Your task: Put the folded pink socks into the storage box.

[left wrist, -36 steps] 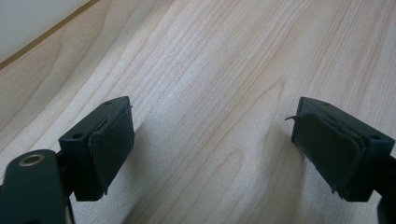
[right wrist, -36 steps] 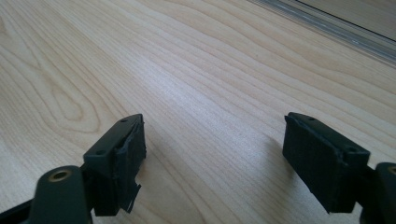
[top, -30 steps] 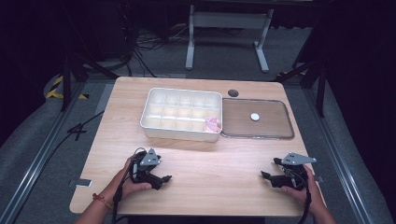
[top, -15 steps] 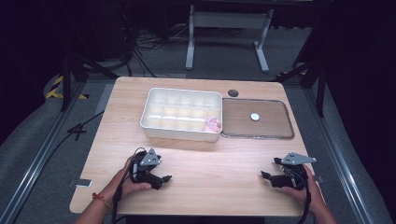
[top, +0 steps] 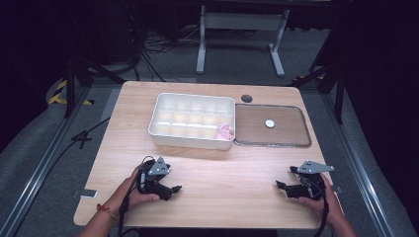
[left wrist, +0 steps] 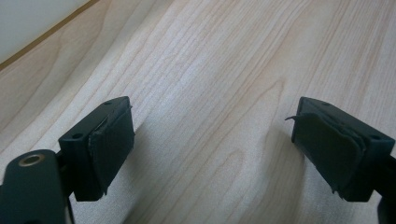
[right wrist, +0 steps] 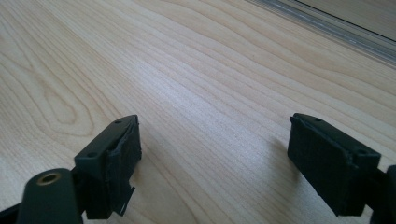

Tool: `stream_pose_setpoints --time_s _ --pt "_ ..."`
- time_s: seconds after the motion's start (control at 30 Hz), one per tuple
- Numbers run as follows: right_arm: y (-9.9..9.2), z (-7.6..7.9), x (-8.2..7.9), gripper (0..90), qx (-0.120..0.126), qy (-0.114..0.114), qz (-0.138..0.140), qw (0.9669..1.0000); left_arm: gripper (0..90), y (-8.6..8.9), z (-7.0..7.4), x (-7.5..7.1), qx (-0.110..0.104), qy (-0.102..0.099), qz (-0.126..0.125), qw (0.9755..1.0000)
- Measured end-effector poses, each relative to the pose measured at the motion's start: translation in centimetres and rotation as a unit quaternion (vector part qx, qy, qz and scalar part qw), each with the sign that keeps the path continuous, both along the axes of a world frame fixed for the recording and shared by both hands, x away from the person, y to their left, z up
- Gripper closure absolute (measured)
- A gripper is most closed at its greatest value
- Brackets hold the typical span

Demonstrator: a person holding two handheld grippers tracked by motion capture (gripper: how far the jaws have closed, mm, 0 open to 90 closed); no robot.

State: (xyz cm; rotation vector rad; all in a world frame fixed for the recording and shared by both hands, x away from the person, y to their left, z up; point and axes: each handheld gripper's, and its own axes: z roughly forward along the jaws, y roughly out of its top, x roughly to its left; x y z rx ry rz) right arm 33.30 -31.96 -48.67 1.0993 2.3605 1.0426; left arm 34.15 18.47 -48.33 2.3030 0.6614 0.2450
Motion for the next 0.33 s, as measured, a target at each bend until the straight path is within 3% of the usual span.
stream_pose_setpoints --time_s 0.33 --pt "0.00 0.00 0.01 17.7 0.000 0.000 0.000 1.0000 12.9 0.02 0.01 0.02 0.001 0.001 -0.001 1.0000"
